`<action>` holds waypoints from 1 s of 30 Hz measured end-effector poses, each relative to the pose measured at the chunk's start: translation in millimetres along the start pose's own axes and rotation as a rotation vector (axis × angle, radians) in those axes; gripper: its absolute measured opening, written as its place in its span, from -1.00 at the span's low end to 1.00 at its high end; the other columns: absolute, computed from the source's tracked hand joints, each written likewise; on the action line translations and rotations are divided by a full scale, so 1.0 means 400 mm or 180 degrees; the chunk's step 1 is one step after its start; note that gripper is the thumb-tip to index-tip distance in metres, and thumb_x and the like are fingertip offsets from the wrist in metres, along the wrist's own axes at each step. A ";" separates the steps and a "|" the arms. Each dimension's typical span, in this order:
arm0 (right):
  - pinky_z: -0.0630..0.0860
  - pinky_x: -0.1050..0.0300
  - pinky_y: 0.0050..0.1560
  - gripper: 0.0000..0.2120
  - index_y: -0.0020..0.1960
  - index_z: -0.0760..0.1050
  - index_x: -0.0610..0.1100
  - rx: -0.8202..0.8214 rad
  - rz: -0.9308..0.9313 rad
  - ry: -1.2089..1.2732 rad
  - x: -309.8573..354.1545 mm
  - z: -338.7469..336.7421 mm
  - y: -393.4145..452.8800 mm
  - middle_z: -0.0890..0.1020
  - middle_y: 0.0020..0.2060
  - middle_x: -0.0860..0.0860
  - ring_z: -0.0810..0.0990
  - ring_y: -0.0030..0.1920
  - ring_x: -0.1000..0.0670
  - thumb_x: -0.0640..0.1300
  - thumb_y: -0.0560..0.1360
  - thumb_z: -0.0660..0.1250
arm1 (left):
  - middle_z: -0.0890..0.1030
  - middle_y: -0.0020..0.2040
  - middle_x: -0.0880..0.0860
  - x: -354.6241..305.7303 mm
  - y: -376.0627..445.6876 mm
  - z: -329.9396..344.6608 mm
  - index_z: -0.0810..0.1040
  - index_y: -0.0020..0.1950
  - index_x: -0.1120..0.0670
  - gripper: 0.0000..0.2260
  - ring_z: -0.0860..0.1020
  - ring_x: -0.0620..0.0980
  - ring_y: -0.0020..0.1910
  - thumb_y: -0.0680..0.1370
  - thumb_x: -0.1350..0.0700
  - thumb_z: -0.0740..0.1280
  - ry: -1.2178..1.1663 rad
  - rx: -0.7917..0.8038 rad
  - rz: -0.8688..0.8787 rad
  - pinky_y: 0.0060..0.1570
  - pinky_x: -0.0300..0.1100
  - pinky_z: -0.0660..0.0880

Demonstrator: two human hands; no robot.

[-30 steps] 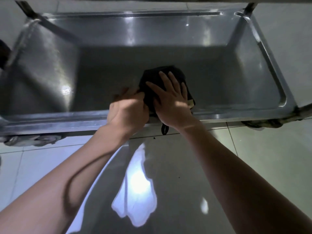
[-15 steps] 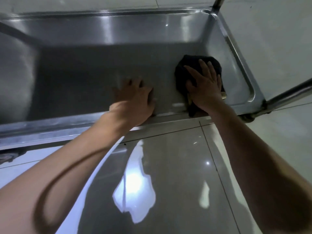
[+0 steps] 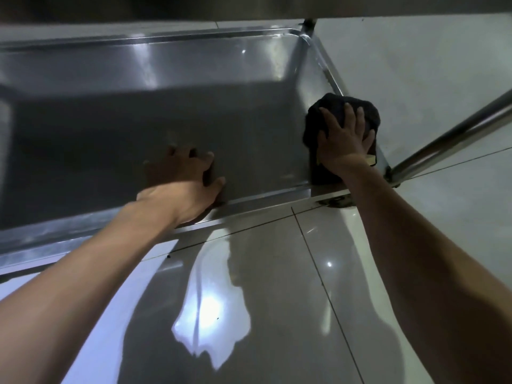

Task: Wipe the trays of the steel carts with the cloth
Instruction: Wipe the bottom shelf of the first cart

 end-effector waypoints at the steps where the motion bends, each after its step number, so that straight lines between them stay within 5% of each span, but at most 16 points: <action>1: -0.23 -0.34 0.52 -0.51 0.55 0.10 0.24 0.0058 -0.0119 -0.0005 0.037 0.012 -0.012 -0.10 0.62 -0.03 -0.26 0.60 -0.12 0.08 0.64 0.05 | 0.35 0.45 0.04 0.001 -0.002 0.001 0.34 0.47 -0.18 -0.46 0.28 0.19 0.45 0.54 -0.36 0.11 0.0049 0.0001 0.0020 0.33 0.22 0.37; 6: -0.21 -0.36 0.51 -0.50 0.56 0.07 0.24 0.0211 -0.0828 0.0129 0.276 0.077 -0.081 -0.11 0.62 -0.03 -0.25 0.60 -0.14 0.10 0.64 0.04 | 0.35 0.49 0.01 0.013 -0.010 -0.011 0.37 0.49 -0.14 -0.51 0.30 0.16 0.47 0.58 -0.26 0.20 -0.0194 0.0058 0.0199 0.37 0.13 0.35; 9: -0.21 -0.37 0.51 -0.50 0.56 0.07 0.24 0.0231 -0.0928 0.0174 0.372 0.105 -0.107 -0.11 0.62 -0.03 -0.25 0.60 -0.14 0.10 0.64 0.04 | 0.57 0.27 0.05 0.083 -0.034 -0.061 0.57 0.22 0.00 -0.72 0.48 0.17 0.29 0.58 -0.08 0.27 -0.0573 -0.0306 0.0257 0.25 0.04 0.45; 13: -0.18 -0.36 0.51 -0.50 0.56 0.10 0.24 0.0211 -0.1229 0.0148 0.506 0.138 -0.162 -0.08 0.62 -0.02 -0.22 0.60 -0.13 0.07 0.64 0.06 | 0.57 0.10 0.08 0.225 -0.071 -0.077 0.58 -0.01 0.06 -0.79 0.50 0.20 0.18 0.57 -0.05 0.25 -0.0295 -0.0401 -0.0258 0.15 0.06 0.47; 17: -0.18 -0.35 0.51 -0.50 0.57 0.10 0.22 0.0267 -0.1489 0.0149 0.630 0.163 -0.203 -0.09 0.62 -0.02 -0.21 0.60 -0.13 0.06 0.64 0.06 | 0.54 0.14 0.07 0.268 -0.093 -0.054 0.55 0.05 0.04 -0.77 0.48 0.20 0.19 0.59 -0.06 0.21 -0.0167 -0.0150 -0.0187 0.13 0.02 0.47; 23: -0.19 -0.32 0.51 -0.52 0.56 0.15 0.23 0.0332 -0.1938 0.0224 0.766 0.198 -0.250 -0.04 0.62 0.01 -0.19 0.60 -0.10 0.03 0.65 0.06 | 0.55 0.23 0.05 0.297 -0.098 -0.037 0.58 0.18 0.02 -0.72 0.47 0.18 0.25 0.62 -0.04 0.16 -0.0185 -0.0423 -0.0262 0.13 0.01 0.43; 30: -0.10 -0.28 0.54 -0.55 0.53 0.22 0.24 0.0229 -0.2248 0.0290 0.792 0.201 -0.248 0.05 0.61 0.04 -0.10 0.61 -0.05 0.06 0.64 0.06 | 0.48 0.33 0.06 0.315 -0.106 -0.024 0.56 0.29 -0.02 -0.65 0.42 0.16 0.32 0.64 -0.11 0.13 -0.0097 -0.0466 -0.0296 0.18 0.02 0.41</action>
Point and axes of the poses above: each hand's wrist, its own y-axis towards the middle knuckle, its own z-axis out of the palm, x = y × z, the point moved 8 cm from there along y, towards the middle knuckle
